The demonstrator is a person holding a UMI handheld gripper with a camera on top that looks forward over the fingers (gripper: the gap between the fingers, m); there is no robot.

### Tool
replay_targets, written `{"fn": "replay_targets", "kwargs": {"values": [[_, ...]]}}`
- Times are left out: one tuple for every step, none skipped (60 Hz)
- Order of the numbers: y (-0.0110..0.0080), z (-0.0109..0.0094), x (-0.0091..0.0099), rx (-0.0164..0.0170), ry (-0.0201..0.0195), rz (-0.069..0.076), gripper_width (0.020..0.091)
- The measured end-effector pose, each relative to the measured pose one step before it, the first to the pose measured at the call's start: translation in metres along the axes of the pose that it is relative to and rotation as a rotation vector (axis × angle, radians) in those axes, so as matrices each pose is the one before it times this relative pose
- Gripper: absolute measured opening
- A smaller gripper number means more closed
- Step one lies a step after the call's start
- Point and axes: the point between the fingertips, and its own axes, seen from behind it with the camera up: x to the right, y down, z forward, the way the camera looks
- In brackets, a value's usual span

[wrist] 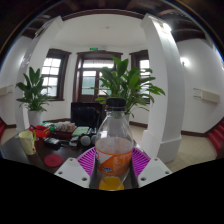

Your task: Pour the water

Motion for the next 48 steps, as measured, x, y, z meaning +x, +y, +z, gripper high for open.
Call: {"fn": "replay_targets", "kwargs": {"values": [[-0.00007,0.00006,-0.00052,0.00014,-0.00076,-0.0102,0.0471],[0.00009,-0.00021,-0.00014,-0.00011,0.00173,-0.0096,0.0453],[-0.00036,0.00015,-0.00045,0.00243,0.00333,-0.0072,0.0437],[-0.00062,-0.00009,-0.00086,0.00225,0.00147,-0.0065,0.0420],[-0.00055,0.00035,-0.00150,0.00220,-0.00070,-0.0080,0.0405],[0.00122,0.00179,-0.00223,0.00169,0.00021,-0.0090,0.0386],[-0.00036,-0.00134,-0.00200,-0.00225,0.00187,-0.0121,0.0400],[-0.00007,0.00042,-0.00153,-0.00301,-0.00174,-0.0126,0.0353],[0.00023,0.00028,-0.00186,-0.00453,-0.00049,-0.0082,0.0352],[0.00033,0.00056,-0.00132,-0.00511,0.00011,-0.0103,0.0351],[-0.00036,0.00030,-0.00129,-0.00463,-0.00093,-0.0133,0.0351],[-0.00025,0.00088,-0.00171,-0.00499,-0.00278,-0.0150,0.0352],[-0.00037,0.00079,-0.00115,-0.00261,-0.00254,-0.0162,0.0353],[-0.00005,0.00160,-0.00260,-0.00262,0.00223,-0.0148,0.0352],[-0.00010,0.00011,-0.00009,-0.00265,0.00514,-0.0136,0.0351],[-0.00004,0.00014,-0.00005,-0.00211,0.00625,-0.0151,0.0352],[-0.00015,0.00039,-0.00084,-0.00263,0.00326,-0.0190,0.0352],[-0.00036,0.00057,-0.00153,-0.00287,0.00082,-0.0220,0.0352],[-0.00018,0.00060,-0.00112,-0.00382,0.00259,-0.0207,0.0351],[-0.00099,0.00048,-0.00070,-0.00063,0.00508,-0.0179,0.0351],[-0.00127,0.00045,-0.00110,-0.00038,0.00414,-0.0182,0.0351],[-0.00102,0.00168,-0.00264,-0.00090,0.00366,-0.0211,0.0351],[-0.00135,0.00009,-0.00193,-0.00221,0.00076,-0.0214,0.0351],[-0.00230,0.00000,-0.00131,-0.00014,0.00136,-0.0219,0.0350],[-0.00273,0.00011,-0.00168,0.00061,0.00171,-0.0235,0.0350],[-0.00336,0.00022,-0.00225,0.00116,0.00105,-0.0253,0.0351],[-0.00442,0.00007,-0.00193,0.00333,0.00098,-0.0274,0.0351],[-0.00618,0.00229,-0.00175,0.00424,-0.00042,-0.0296,0.0350],[-0.00504,0.00054,-0.00345,0.00269,0.00144,-0.0328,0.0351],[-0.00476,0.00029,-0.00247,0.00090,0.00049,-0.0371,0.0349],[-0.00567,0.00083,-0.00245,0.00258,0.00076,-0.0384,0.0350],[-0.00673,0.00105,-0.00222,0.00588,0.00092,-0.0384,0.0350],[-0.00727,0.00132,-0.00256,0.00671,0.00126,-0.0375,0.0351],[-0.00701,0.00162,-0.00293,0.00313,-0.00090,-0.0412,0.0351],[-0.00666,0.00281,-0.00125,0.00387,-0.00352,-0.0433,0.0352],[-0.00838,0.00113,-0.00318,0.00436,0.00081,-0.0411,0.0351],[-0.00820,0.00176,-0.00200,0.00757,0.00134,-0.0367,0.0351],[-0.00810,0.00211,-0.00232,0.00576,0.00136,-0.0357,0.0349],[-0.00784,0.00216,-0.00250,0.00439,-0.00039,-0.0363,0.0350],[-0.00783,0.00276,-0.00294,0.00510,-0.00245,-0.0360,0.0352],[-0.00819,0.00241,-0.00248,0.00653,-0.00279,-0.0345,0.0352],[-0.00785,0.00245,-0.00245,0.00565,-0.00267,-0.0329,0.0353],[-0.00500,0.00347,-0.00109,0.00810,-0.00674,-0.0316,0.0354],[-0.00738,0.00035,-0.00148,-0.00027,-0.00229,-0.0324,0.0352],[-0.00712,0.00217,-0.00242,-0.00042,-0.00246,-0.0342,0.0351],[-0.00637,0.00230,-0.00237,-0.00075,-0.00243,-0.0351,0.0349],[-0.00622,0.00263,-0.00274,0.00024,-0.00229,-0.0362,0.0350],[-0.00679,0.00284,-0.00260,0.00329,-0.00156,-0.0363,0.0350]]}}
